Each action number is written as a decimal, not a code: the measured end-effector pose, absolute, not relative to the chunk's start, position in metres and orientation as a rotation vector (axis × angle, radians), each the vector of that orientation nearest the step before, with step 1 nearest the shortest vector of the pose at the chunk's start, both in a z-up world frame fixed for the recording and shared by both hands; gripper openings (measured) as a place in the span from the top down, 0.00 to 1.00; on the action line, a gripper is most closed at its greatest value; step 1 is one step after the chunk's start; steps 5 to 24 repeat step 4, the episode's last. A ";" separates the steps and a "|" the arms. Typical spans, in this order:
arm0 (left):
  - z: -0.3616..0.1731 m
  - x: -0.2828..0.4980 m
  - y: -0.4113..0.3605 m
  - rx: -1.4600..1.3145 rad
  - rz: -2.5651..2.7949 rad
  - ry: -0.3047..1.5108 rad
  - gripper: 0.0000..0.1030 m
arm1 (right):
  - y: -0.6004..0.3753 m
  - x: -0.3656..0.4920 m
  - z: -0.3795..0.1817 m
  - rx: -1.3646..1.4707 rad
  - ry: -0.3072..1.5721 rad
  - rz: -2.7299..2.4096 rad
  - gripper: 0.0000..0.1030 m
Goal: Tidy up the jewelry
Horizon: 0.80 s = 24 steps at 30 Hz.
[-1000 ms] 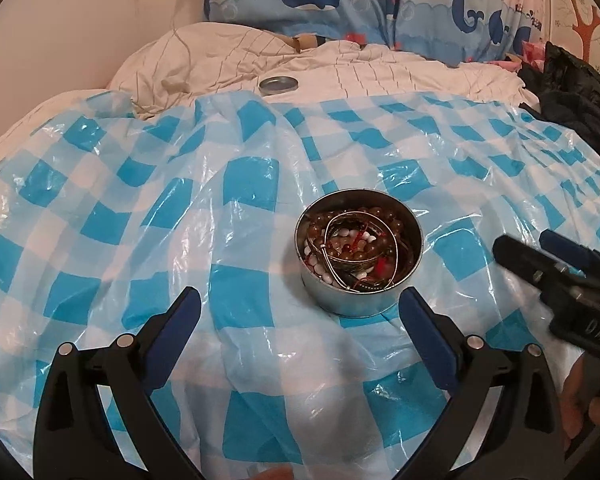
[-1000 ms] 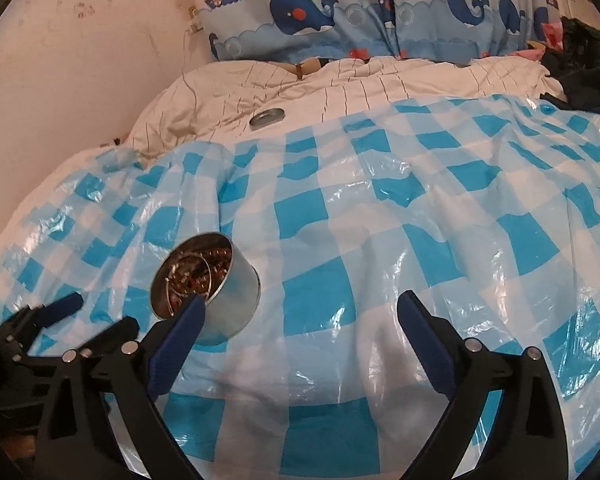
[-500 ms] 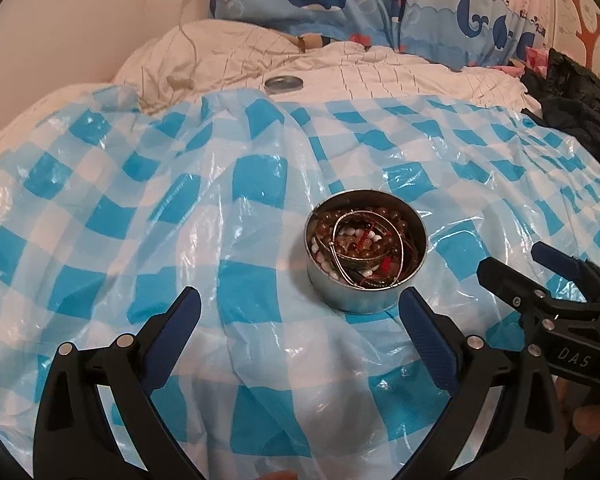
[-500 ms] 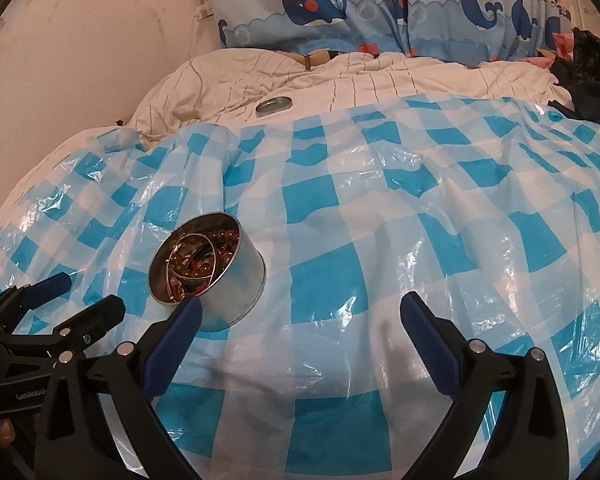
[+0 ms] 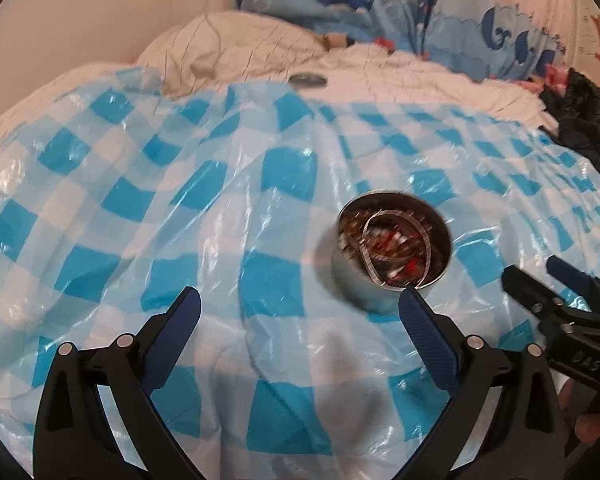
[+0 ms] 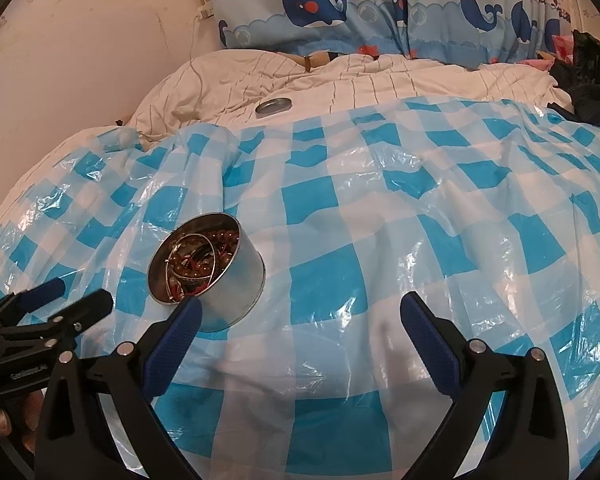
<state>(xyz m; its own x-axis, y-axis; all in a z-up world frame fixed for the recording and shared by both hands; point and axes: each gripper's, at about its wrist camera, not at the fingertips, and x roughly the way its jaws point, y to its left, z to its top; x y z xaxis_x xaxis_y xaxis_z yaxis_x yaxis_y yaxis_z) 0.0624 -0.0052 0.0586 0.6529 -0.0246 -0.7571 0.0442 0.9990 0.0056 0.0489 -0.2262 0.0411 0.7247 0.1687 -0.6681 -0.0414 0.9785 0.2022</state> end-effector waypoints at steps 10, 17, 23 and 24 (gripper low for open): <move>0.054 0.064 0.000 0.017 -0.025 0.870 0.08 | -0.227 0.049 0.041 0.177 0.755 0.120 0.08; 0.054 0.064 0.000 0.017 -0.025 0.870 0.08 | -0.227 0.049 0.041 0.177 0.755 0.120 0.08; 0.054 0.064 0.000 0.017 -0.025 0.870 0.08 | -0.227 0.049 0.041 0.177 0.755 0.120 0.08; 0.054 0.064 0.000 0.017 -0.025 0.870 0.08 | -0.227 0.049 0.041 0.177 0.755 0.120 0.08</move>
